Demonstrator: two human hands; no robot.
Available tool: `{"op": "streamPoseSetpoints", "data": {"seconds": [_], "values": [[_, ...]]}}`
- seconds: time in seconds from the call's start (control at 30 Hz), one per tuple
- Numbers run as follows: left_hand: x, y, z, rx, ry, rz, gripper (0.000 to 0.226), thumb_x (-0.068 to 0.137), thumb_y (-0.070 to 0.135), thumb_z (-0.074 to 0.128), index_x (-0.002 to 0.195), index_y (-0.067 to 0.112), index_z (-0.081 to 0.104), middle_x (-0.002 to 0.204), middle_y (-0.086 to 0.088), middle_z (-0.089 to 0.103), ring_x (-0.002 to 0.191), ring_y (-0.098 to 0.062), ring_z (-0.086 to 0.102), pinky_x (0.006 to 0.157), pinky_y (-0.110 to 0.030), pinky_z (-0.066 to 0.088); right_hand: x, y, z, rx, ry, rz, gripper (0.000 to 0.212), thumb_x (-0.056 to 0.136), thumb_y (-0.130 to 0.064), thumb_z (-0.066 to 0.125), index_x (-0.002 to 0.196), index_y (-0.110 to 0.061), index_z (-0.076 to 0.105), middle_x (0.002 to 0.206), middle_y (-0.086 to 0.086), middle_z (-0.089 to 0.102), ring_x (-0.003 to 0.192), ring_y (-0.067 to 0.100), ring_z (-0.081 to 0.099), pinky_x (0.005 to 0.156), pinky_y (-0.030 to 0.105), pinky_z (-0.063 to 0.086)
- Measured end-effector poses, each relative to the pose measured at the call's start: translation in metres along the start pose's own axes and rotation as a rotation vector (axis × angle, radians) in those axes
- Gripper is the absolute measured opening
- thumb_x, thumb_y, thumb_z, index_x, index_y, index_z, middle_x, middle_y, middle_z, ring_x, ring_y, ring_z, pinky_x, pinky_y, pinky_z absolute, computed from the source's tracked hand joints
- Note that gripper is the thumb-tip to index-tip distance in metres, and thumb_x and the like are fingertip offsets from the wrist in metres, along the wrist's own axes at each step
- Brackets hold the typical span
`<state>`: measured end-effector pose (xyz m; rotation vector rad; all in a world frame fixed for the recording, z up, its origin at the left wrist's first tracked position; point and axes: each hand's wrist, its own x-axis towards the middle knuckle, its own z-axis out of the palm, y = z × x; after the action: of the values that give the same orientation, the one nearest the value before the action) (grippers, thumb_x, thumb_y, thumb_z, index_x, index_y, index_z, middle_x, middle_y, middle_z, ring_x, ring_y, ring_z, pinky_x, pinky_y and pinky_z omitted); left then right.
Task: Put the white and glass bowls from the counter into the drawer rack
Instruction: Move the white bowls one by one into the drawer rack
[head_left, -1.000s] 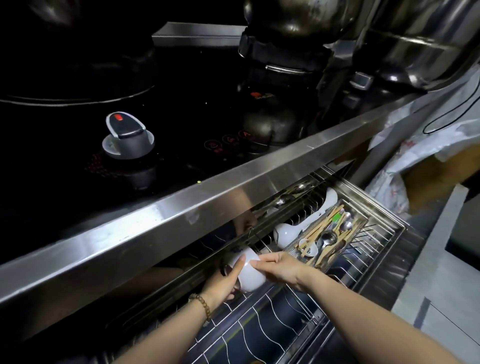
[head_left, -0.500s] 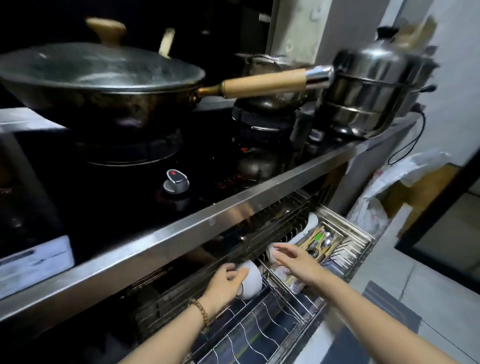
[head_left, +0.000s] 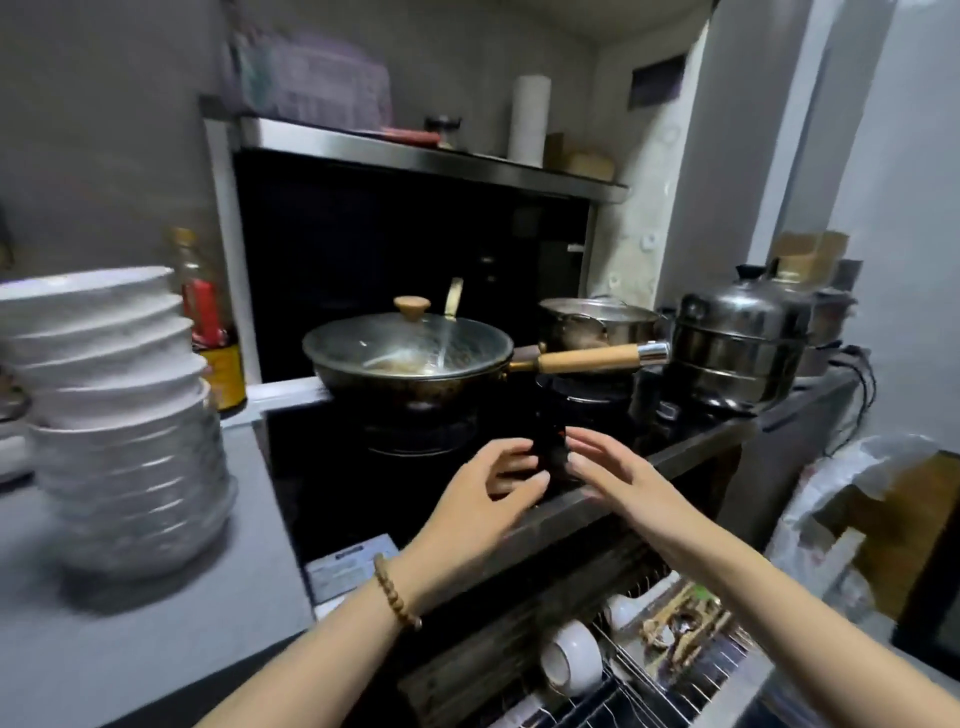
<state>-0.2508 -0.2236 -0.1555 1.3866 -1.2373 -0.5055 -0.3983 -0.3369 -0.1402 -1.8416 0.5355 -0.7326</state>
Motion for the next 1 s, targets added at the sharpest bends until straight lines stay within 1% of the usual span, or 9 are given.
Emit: {"op": "streamPoseSetpoints", "data": {"seconds": [0.17,0.27,0.37,0.43,0.57,0.67,0.73,0.87,1.0], "values": [[-0.017,0.071,-0.092,0.138,0.117,0.160,0.038,0.084,0.033,0.066,0.120,0.031,0.054,0.117,0.011,0.064,0.102,0.004,0.062,0.090,-0.017,0.049,0.029,-0.076,0.060,0.050,-0.115,-0.147,0.032,0.091,-0.027,0.055,0.122,-0.038,0.051,0.126,-0.019,0.055,0.120,0.001,0.053,0.098,0.026,0.047],[-0.030,0.108,-0.141,0.211,0.207,0.240,0.035,0.085,0.030,0.065,0.117,0.035,0.054,0.115,0.013,0.063,0.101,0.006,0.061,0.085,-0.012,0.049,0.042,-0.115,0.092,0.036,-0.193,-0.214,0.040,0.089,-0.033,0.057,0.129,-0.033,0.051,0.132,-0.014,0.054,0.121,0.002,0.053,0.104,0.032,0.044],[-0.044,0.135,-0.187,0.290,0.327,0.260,0.040,0.085,0.028,0.065,0.123,0.027,0.054,0.117,0.012,0.063,0.104,0.000,0.061,0.085,-0.012,0.049,0.055,-0.147,0.123,0.020,-0.240,-0.269,0.057,0.075,-0.048,0.060,0.130,-0.034,0.049,0.137,-0.011,0.050,0.121,0.004,0.052,0.106,0.032,0.042],[-0.053,0.147,-0.218,0.310,0.414,0.287,0.038,0.085,0.024,0.066,0.122,0.022,0.056,0.116,0.008,0.065,0.105,-0.005,0.062,0.086,-0.014,0.050,0.065,-0.162,0.145,0.001,-0.262,-0.308,0.051,0.079,-0.047,0.061,0.128,-0.038,0.048,0.138,-0.012,0.050,0.122,0.001,0.049,0.106,0.029,0.040],[-0.069,0.150,-0.281,0.341,0.553,0.278,0.038,0.081,0.033,0.069,0.116,0.025,0.060,0.113,0.010,0.066,0.103,0.000,0.062,0.091,-0.016,0.050,0.087,-0.182,0.187,0.013,-0.327,-0.358,0.052,0.085,-0.037,0.063,0.134,-0.032,0.046,0.141,-0.011,0.046,0.107,-0.012,0.056,0.096,0.018,0.043],[-0.076,0.131,-0.321,0.364,0.635,0.139,0.062,0.066,0.055,0.067,0.121,0.029,0.055,0.124,0.010,0.059,0.114,-0.005,0.056,0.101,-0.030,0.045,0.104,-0.190,0.215,0.032,-0.384,-0.367,0.052,0.084,-0.034,0.066,0.132,-0.033,0.046,0.137,-0.011,0.046,0.092,-0.023,0.058,0.080,0.005,0.047],[-0.081,0.113,-0.337,0.358,0.658,0.009,0.081,0.059,0.064,0.067,0.129,0.028,0.048,0.134,0.006,0.052,0.120,-0.011,0.051,0.103,-0.033,0.042,0.112,-0.193,0.229,0.058,-0.426,-0.367,0.052,0.080,-0.036,0.069,0.127,-0.037,0.046,0.131,-0.012,0.046,0.094,-0.020,0.060,0.073,0.001,0.047],[-0.083,0.079,-0.345,0.254,0.574,-0.123,0.104,0.052,0.068,0.068,0.140,0.023,0.034,0.147,-0.001,0.040,0.125,-0.012,0.043,0.098,-0.025,0.037,0.126,-0.189,0.248,0.029,-0.440,-0.334,0.071,0.054,-0.062,0.076,0.118,-0.052,0.047,0.136,-0.007,0.047,0.125,0.006,0.051,0.104,0.026,0.040],[-0.074,0.066,-0.337,0.261,0.532,-0.132,0.105,0.052,0.070,0.065,0.141,0.025,0.031,0.145,0.004,0.041,0.117,-0.003,0.041,0.087,-0.013,0.036,0.136,-0.180,0.259,-0.012,-0.446,-0.329,0.060,0.057,-0.061,0.078,0.110,-0.061,0.051,0.129,-0.012,0.058,0.126,0.008,0.050,0.110,0.034,0.037]]}}
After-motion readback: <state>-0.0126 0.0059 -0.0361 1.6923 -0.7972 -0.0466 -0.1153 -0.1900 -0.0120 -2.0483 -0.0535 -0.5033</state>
